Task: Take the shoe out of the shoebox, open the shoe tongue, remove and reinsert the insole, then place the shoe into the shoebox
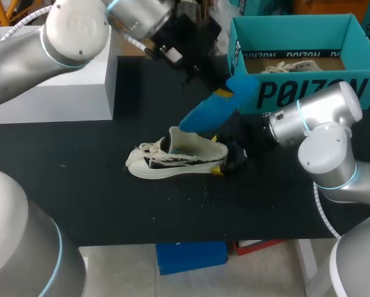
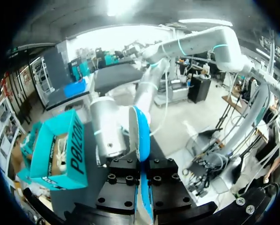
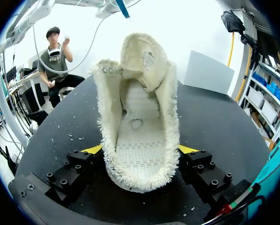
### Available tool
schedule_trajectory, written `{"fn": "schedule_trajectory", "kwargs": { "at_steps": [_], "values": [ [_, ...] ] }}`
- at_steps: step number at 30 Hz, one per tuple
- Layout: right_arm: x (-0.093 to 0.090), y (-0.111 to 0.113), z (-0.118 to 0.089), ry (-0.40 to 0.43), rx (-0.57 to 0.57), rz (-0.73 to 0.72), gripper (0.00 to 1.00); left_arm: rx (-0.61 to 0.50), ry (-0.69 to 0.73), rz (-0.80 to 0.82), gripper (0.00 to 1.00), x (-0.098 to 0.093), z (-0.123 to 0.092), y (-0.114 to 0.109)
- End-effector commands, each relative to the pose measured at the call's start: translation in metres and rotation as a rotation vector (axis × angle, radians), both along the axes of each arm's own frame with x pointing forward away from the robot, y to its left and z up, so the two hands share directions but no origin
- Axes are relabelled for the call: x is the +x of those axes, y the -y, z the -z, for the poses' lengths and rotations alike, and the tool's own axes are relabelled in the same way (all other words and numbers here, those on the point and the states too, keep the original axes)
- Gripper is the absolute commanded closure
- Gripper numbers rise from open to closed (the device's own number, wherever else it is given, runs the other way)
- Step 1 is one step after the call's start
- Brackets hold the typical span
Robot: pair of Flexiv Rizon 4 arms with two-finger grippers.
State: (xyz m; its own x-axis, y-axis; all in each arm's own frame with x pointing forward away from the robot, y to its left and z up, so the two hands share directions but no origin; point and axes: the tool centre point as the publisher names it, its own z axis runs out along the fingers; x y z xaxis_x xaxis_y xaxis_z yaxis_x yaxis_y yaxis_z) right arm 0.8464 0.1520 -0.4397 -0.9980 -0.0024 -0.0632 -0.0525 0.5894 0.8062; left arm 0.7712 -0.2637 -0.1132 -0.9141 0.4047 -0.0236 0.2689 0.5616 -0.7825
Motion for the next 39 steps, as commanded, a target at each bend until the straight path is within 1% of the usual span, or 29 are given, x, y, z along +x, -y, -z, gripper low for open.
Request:
{"fn": "schedule_trajectory", "kwargs": {
  "at_steps": [1, 20, 21, 24, 26, 28, 29, 31, 32, 34, 35, 39],
  "values": [
    [0.002, 0.0, 0.002, -0.002, -0.002, 0.0, 1.0, -0.11, -0.069, 0.051, 1.0, 0.005, -0.037, -0.025],
    [0.002, 0.0, 0.002, -0.002, -0.002, 0.0, 1.0, -0.11, -0.069, 0.051, 1.0, 0.005, -0.037, -0.025],
    [0.002, 0.0, 0.002, -0.002, -0.002, 0.0, 1.0, -0.155, -0.097, 0.038, 1.0, 0.001, -0.04, -0.028],
    [0.002, 0.0, 0.002, -0.002, -0.002, 0.0, 1.0, -0.195, -0.112, 0.019, 1.0, -0.01, -0.049, -0.032],
    [0.002, 0.0, 0.002, -0.002, -0.002, 0.0, 1.0, -0.271, -0.162, 0.027, 1.0, -0.017, -0.057, -0.032],
    [0.002, 0.0, 0.002, -0.002, -0.002, 0.0, 1.0, -0.275, -0.176, 0.014, 1.0, -0.024, -0.064, -0.032],
    [0.002, 0.0, 0.002, -0.002, -0.002, 0.0, 1.0, -0.305, -0.191, 0.014, 1.0, -0.027, -0.068, -0.033],
    [0.002, 0.0, 0.002, -0.002, -0.002, 0.0, 1.0, -0.308, -0.22, -0.011, 1.0, -0.032, -0.075, -0.034],
    [0.002, 0.0, 0.002, -0.002, -0.002, 0.0, 1.0, -0.331, -0.239, -0.024, 1.0, -0.035, -0.079, -0.035],
    [0.002, 0.0, 0.002, -0.002, -0.002, 0.0, 1.0, -0.342, -0.278, -0.065, 1.0, -0.041, -0.086, -0.038],
    [0.002, 0.0, 0.002, -0.002, -0.002, 0.0, 1.0, -0.366, -0.289, -0.077, 1.0, -0.043, -0.091, -0.039],
    [0.002, 0.0, 0.002, -0.002, -0.002, 0.0, 1.0, -0.389, -0.308, -0.138, 1.0, -0.056, -0.104, -0.042]
  ]
}}
